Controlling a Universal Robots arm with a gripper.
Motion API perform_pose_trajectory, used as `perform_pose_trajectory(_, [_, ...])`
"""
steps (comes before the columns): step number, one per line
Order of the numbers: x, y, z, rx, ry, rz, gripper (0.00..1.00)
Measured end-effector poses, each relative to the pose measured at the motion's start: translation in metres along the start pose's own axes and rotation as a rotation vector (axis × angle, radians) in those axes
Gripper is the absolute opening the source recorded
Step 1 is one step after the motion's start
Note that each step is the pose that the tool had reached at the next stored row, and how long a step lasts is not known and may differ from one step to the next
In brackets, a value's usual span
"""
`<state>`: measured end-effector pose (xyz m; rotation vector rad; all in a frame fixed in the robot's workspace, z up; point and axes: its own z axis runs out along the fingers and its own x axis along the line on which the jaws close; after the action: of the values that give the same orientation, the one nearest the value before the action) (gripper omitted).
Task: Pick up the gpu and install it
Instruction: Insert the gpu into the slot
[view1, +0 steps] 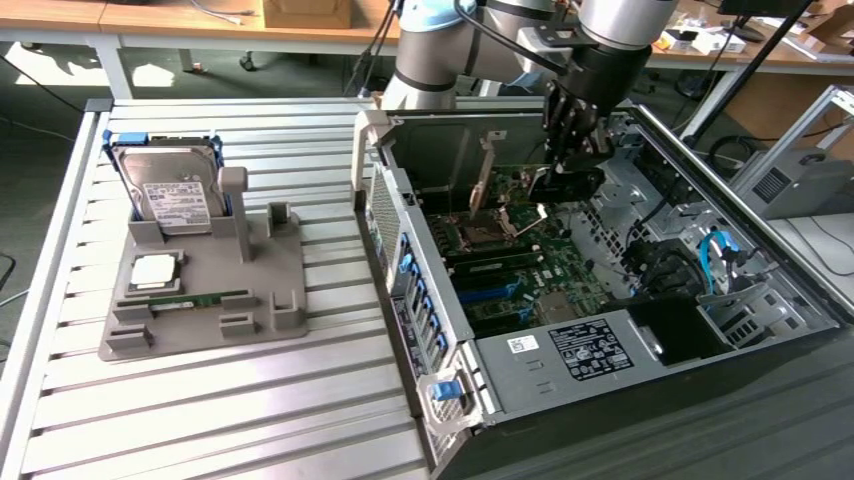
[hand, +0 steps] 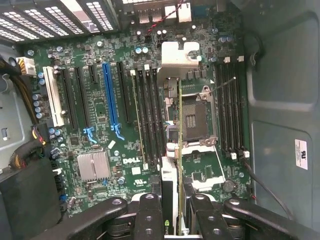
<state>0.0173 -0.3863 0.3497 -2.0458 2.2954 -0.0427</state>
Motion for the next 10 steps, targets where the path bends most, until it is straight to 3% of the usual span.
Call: perform_pose_trajectory(10, [0.0, 0.0, 0.0001, -0.0017, -0.0036, -0.055, 0.27])
